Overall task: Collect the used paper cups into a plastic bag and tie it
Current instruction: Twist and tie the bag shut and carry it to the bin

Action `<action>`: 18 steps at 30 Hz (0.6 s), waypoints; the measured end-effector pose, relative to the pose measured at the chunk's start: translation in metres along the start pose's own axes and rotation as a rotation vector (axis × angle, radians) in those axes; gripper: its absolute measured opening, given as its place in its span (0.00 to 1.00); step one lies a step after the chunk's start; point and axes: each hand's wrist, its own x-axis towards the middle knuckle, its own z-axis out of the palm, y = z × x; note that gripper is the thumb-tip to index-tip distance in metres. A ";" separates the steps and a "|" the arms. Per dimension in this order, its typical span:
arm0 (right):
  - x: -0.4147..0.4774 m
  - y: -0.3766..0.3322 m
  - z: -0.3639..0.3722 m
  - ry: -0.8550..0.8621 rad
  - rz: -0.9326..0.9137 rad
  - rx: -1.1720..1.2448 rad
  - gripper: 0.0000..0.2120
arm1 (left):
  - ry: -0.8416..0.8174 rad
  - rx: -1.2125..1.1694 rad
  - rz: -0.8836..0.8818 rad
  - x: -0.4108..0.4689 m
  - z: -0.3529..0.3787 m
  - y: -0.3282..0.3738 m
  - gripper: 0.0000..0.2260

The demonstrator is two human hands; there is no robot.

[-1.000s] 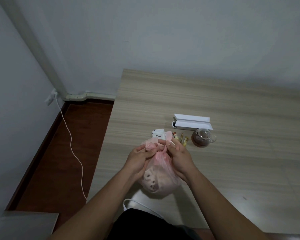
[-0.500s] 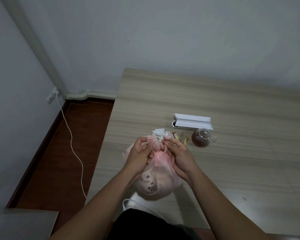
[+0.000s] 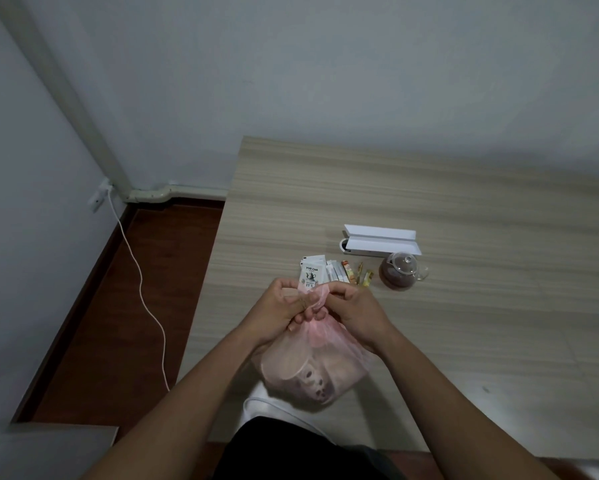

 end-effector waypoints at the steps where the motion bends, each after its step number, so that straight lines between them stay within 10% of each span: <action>1: 0.000 0.000 -0.001 -0.023 -0.006 -0.023 0.06 | 0.004 -0.013 -0.015 0.000 -0.002 -0.001 0.17; 9: -0.006 -0.006 -0.010 -0.237 -0.009 -0.028 0.13 | 0.015 -0.074 -0.014 -0.002 -0.005 -0.004 0.17; 18: -0.001 0.003 -0.002 -0.030 -0.024 -0.019 0.08 | -0.049 -0.167 -0.023 -0.005 -0.005 -0.011 0.13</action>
